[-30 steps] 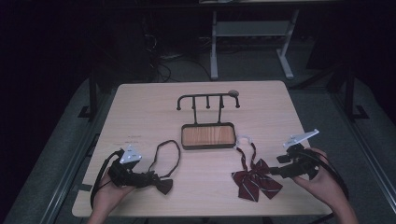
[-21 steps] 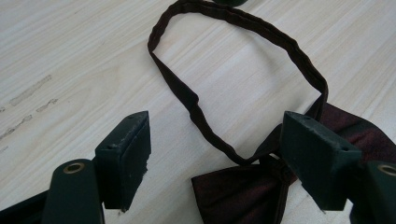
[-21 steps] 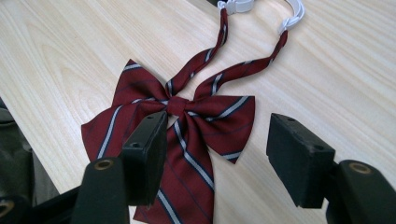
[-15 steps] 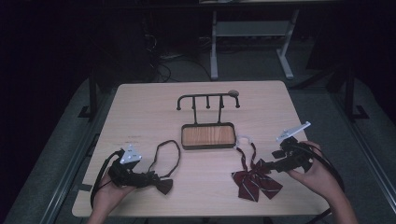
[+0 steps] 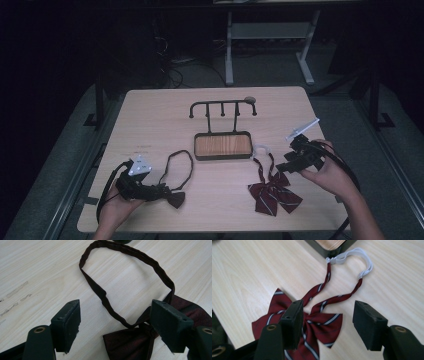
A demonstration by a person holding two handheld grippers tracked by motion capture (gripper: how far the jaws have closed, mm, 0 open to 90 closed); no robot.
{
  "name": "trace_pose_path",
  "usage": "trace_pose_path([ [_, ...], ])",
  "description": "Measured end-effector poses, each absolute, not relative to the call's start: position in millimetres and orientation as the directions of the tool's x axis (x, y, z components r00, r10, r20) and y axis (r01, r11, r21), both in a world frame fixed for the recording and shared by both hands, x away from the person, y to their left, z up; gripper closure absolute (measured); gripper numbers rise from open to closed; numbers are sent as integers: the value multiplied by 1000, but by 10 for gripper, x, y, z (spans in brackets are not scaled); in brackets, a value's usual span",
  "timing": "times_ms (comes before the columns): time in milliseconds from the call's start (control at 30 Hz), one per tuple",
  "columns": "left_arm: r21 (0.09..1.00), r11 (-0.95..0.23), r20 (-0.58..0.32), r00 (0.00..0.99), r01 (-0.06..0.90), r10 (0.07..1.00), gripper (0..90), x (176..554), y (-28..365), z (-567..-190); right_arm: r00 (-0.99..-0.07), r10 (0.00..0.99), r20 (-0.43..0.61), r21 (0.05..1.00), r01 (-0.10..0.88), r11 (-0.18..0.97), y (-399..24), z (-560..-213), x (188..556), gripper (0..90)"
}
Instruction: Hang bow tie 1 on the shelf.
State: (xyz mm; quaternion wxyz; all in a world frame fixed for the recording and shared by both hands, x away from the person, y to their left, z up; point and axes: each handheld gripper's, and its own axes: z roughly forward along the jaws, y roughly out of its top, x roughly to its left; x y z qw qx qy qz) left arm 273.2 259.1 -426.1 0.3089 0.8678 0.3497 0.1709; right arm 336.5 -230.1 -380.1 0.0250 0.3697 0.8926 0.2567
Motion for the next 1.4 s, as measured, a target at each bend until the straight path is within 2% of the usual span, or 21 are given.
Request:
trace_pose_path([
  [667,655,-568,81,701,499,709,257,2731,2589,-4254,-701,701,128,432,676,597,-2128,-3800,3821,430],
  [1400,652,-571,77,705,499,705,257,2735,2586,-4259,-662,738,132,368,724,584,-2073,-3993,4044,436],
])
